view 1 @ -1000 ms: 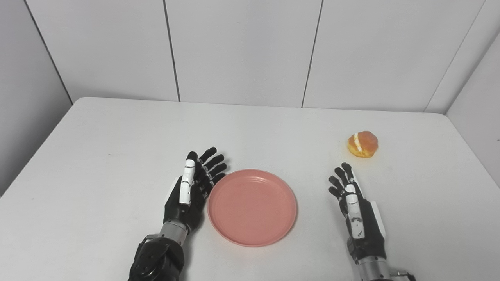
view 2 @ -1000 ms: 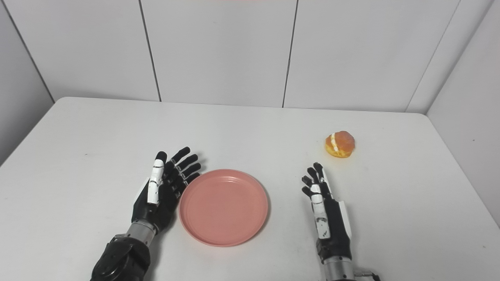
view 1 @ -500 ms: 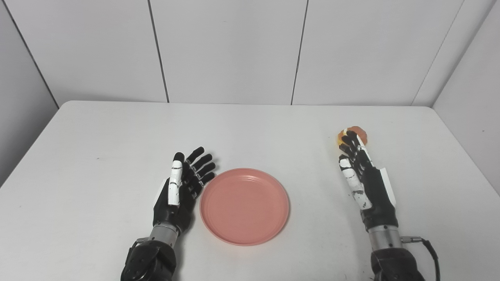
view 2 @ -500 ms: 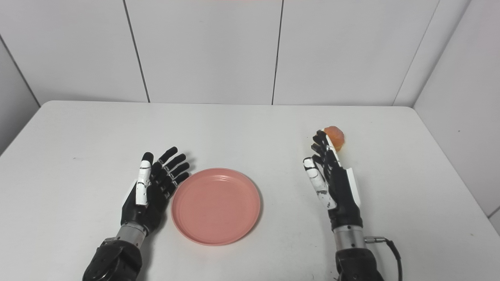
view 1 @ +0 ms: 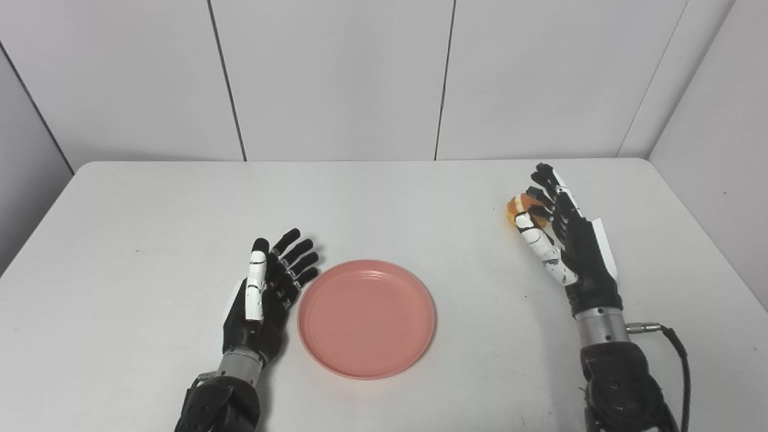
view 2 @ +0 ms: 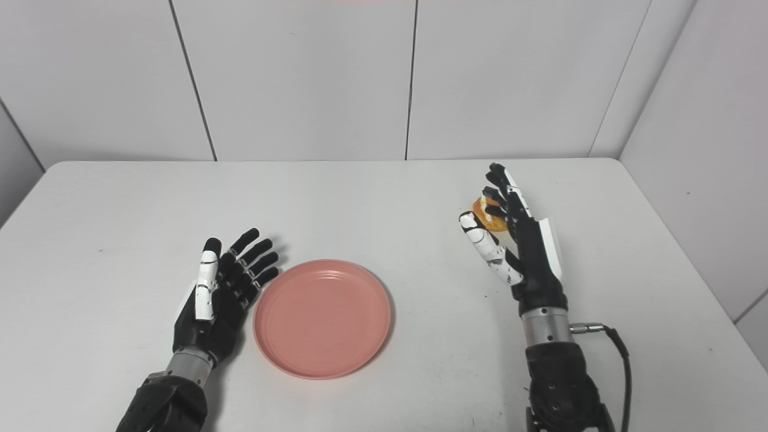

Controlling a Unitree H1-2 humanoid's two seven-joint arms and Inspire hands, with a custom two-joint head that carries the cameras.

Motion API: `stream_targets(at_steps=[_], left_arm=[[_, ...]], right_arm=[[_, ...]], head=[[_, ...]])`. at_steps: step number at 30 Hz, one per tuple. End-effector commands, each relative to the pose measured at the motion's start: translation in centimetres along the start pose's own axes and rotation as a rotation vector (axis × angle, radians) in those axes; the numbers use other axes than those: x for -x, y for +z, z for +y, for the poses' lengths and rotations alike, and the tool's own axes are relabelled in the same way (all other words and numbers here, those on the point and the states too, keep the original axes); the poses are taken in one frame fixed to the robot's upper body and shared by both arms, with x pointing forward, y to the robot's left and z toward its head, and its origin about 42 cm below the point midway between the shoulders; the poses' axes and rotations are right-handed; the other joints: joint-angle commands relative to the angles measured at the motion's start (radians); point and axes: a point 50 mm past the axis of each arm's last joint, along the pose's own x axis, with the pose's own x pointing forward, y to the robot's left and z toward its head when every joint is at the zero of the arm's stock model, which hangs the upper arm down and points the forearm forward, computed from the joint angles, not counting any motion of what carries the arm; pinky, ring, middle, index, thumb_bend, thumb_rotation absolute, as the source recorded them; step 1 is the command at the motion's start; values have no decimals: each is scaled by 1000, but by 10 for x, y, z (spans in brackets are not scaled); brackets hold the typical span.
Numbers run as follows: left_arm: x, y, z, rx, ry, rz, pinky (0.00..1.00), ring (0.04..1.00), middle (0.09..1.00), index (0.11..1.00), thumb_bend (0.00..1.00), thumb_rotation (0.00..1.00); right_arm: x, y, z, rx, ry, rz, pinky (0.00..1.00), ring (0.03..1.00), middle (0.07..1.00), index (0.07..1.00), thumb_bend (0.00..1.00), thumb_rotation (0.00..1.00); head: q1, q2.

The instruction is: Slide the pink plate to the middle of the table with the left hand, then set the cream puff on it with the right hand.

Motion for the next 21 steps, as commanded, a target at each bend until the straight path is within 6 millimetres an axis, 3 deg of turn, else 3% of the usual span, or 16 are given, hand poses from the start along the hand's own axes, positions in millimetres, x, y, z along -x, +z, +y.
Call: stream_targets(at_steps=[1,6,8,13,21], left_arm=[[-1,7,-1,4,-16,-48,848,833,838,830,517,1000],[0,6,1,6,-20,-47,853,836,839,828,518,1000],[0,7,2,6,-23,-47,854,839,843,831,523,1000],[1,6,6,6,-33,-51,856,844,846,835,522,1000],[1,6,7,10,-33,-48,846,834,838,826,525,1000]], right_arm=[[-20,19,-16,84,-49,-53,791,851,886,914,710,860],[-39,25,-32,220,-26,-31,800,856,907,930,772,802],[-48,26,-38,257,-20,-20,802,877,916,926,793,723],[-67,27,-49,362,4,5,755,870,912,913,816,636],[-96,26,-62,510,28,41,752,856,888,892,864,601]], head=[[-3,-2],[-18,-3],[-24,-5],[-35,-7],[-38,-10]])
